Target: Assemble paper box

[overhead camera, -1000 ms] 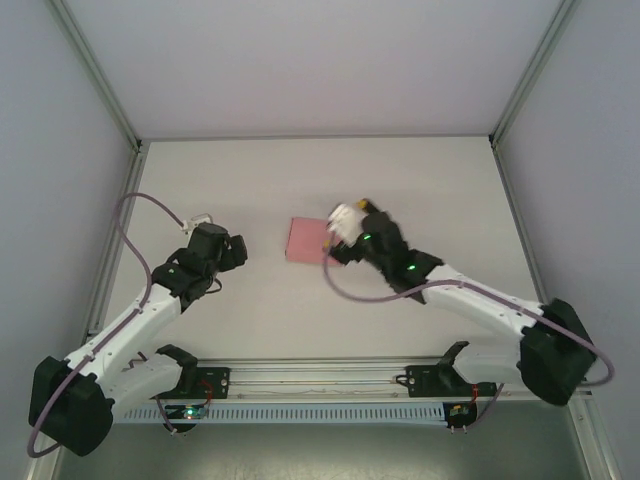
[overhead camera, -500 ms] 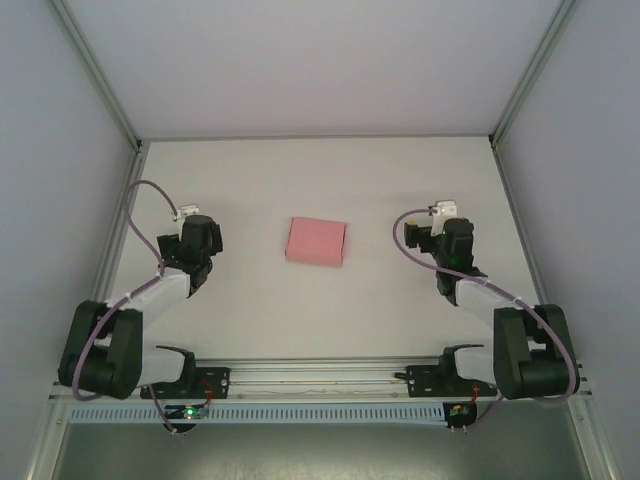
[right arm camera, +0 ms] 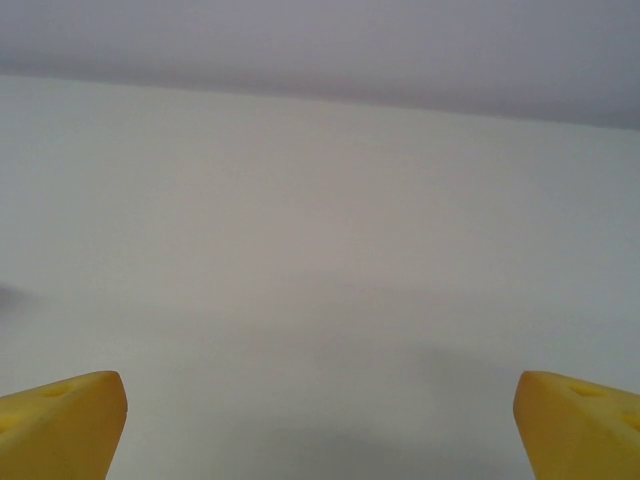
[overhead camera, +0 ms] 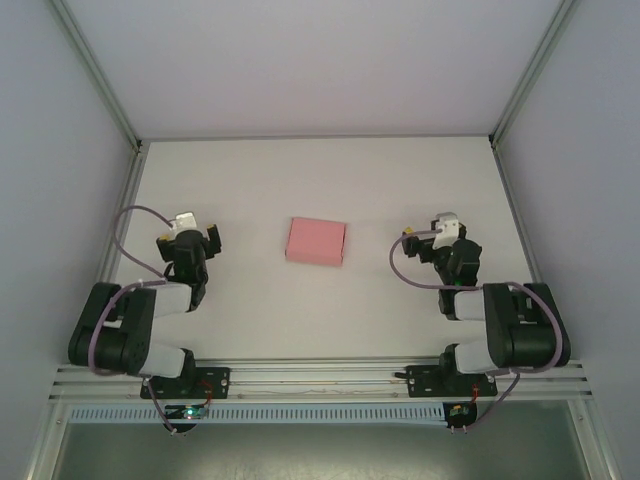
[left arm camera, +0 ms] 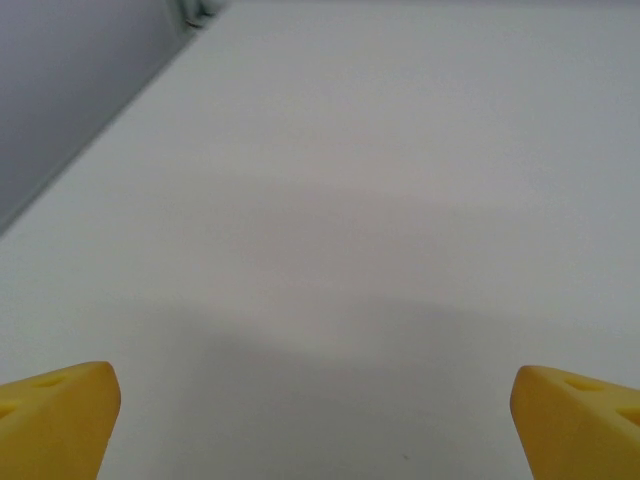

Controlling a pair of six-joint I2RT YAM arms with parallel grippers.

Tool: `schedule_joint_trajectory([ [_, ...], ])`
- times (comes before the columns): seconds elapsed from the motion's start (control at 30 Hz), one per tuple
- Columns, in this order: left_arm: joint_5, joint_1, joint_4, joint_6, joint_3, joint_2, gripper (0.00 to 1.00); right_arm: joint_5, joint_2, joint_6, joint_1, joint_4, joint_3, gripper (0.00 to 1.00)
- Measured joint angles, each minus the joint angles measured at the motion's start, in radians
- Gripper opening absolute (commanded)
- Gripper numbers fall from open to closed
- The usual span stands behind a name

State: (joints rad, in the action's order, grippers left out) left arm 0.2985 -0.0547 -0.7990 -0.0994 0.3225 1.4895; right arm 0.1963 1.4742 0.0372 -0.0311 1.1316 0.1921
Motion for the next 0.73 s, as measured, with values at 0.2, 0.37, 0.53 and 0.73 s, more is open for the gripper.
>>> schedule_joint_trajectory([
  [0.2, -0.133, 0.037, -0.050, 0.021, 0.043, 0.073, 1.00, -0.039, 0.055, -0.033, -0.011, -0.051, 0.105, 0.98],
  [0.37, -0.162, 0.037, -0.062, 0.022, 0.049, 0.073, 1.00, -0.143, 0.051, -0.035, 0.023, -0.073, 0.112, 0.98],
  [0.53, -0.168, 0.037, -0.063, 0.022, 0.049, 0.073, 1.00, -0.180, 0.051, -0.035, 0.027, -0.088, 0.115, 0.98],
  [0.73, -0.169, 0.037, -0.063, 0.022, 0.049, 0.073, 1.00, -0.190, 0.051, -0.035, 0.027, -0.096, 0.116, 0.98],
])
